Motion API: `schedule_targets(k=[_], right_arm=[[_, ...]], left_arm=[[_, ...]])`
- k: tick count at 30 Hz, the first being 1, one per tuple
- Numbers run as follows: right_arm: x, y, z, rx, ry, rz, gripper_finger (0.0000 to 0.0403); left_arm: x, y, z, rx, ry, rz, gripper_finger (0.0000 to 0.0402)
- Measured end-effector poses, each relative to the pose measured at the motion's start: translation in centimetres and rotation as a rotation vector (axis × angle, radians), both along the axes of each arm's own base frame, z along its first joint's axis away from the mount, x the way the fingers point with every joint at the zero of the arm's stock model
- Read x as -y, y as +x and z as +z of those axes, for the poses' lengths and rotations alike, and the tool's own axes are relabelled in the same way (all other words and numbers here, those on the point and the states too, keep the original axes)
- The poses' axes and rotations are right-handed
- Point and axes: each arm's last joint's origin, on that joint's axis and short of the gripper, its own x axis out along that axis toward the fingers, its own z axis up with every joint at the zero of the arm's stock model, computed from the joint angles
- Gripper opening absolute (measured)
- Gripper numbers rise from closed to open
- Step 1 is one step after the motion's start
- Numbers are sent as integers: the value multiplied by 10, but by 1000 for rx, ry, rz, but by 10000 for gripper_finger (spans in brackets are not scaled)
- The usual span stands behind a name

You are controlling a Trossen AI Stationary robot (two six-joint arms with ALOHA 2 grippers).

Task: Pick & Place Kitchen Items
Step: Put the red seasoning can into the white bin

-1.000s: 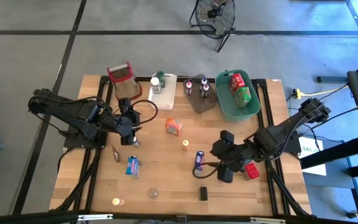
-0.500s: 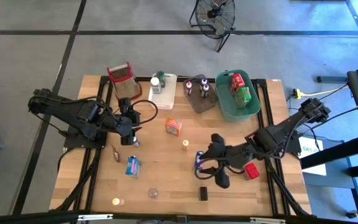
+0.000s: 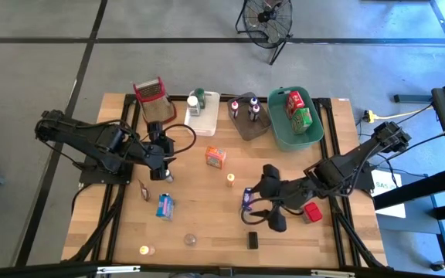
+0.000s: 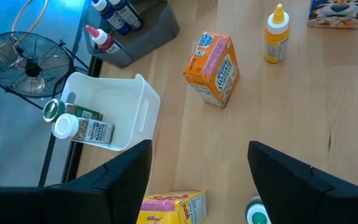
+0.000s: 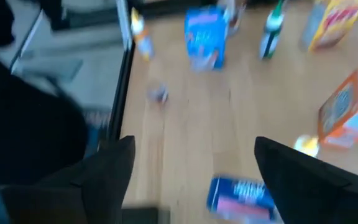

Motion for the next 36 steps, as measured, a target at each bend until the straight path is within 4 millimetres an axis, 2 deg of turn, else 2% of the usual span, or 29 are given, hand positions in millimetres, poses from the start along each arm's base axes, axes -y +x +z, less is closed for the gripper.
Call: schedule_targets(k=[3,9,13,20,27,36], right_arm=[[4,-8,-9,-155,42,-34,336],[26,-45,-31,-648,122,-531,336],[29,-63,-34,-795,142,-764,336],[13,-78,-39,-885,187,-832,336],[-15,-100,-46,-917,271,-934,337],[-46,-122,-71,-903,364,-995,337]], left_arm=[[0,0,0,0,-6,-1,260],[0,0,0,2,-10,3,262],[0,0,0,2,-10,4,260],[0,0,0,2,-11,4,262],[0,0,0,-3,-10,3,260],[0,0,0,-3,-10,3,261]])
